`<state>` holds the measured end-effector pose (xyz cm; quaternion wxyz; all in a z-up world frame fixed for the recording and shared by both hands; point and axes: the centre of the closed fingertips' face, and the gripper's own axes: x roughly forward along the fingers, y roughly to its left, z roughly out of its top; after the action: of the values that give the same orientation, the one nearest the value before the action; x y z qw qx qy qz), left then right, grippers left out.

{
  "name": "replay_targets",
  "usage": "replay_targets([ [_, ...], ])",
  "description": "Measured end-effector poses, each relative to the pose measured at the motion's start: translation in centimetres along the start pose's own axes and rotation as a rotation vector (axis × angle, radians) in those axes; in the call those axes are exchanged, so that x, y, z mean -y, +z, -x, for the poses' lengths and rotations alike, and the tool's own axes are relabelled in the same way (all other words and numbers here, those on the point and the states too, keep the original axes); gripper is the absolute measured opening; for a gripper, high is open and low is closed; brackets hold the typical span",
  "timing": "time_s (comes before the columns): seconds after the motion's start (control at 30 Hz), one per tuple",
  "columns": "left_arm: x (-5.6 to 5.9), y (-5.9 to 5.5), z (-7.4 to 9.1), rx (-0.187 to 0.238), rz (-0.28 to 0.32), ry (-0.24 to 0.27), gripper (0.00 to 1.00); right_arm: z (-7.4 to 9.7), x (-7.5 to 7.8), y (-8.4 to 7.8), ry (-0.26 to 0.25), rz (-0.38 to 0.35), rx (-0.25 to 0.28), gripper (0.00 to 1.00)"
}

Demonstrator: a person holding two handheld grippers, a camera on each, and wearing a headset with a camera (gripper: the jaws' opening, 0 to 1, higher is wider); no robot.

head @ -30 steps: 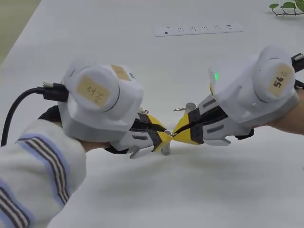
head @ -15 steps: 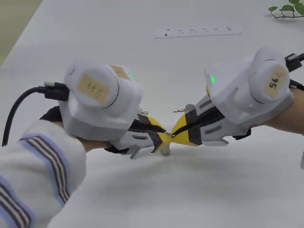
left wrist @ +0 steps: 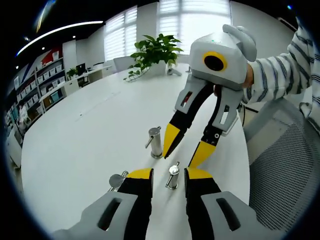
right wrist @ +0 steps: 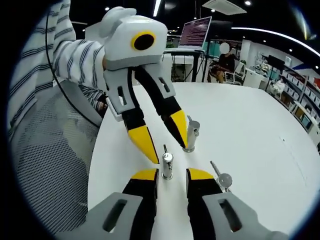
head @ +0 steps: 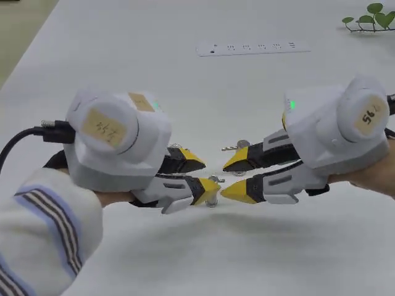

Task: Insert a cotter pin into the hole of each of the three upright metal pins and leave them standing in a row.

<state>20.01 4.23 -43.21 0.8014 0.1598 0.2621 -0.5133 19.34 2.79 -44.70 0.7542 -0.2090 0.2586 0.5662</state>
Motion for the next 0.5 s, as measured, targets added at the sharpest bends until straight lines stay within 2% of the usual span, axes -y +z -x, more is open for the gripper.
replay_targets([
  [0.13, -0.2, -0.4, 0.8, 0.024, 0.015, 0.029, 0.30, -0.2, -0.5, -0.4, -0.004, -0.077, 0.037, 0.17],
  [0.2, 0.0, -0.5, 1.2, 0.053, 0.040, 0.026, 0.39, -0.4, -0.7, -0.5, -0.005, -0.107, 0.056, 0.17],
  [0.27, 0.1, -0.5, 1.6, 0.082, 0.092, 0.035, 0.47, -0.6, -0.8, -0.5, -0.008, -0.123, 0.070, 0.18],
  [0.43, 0.4, -1.6, 2.5, 0.084, 0.130, 0.054, 0.57, -1.4, -1.3, -0.6, 0.012, -0.182, 0.103, 0.22],
  [0.5, 0.6, -1.9, 2.8, 0.088, 0.144, 0.058, 0.63, -1.6, -1.4, -0.7, 0.014, -0.187, 0.109, 0.22],
])
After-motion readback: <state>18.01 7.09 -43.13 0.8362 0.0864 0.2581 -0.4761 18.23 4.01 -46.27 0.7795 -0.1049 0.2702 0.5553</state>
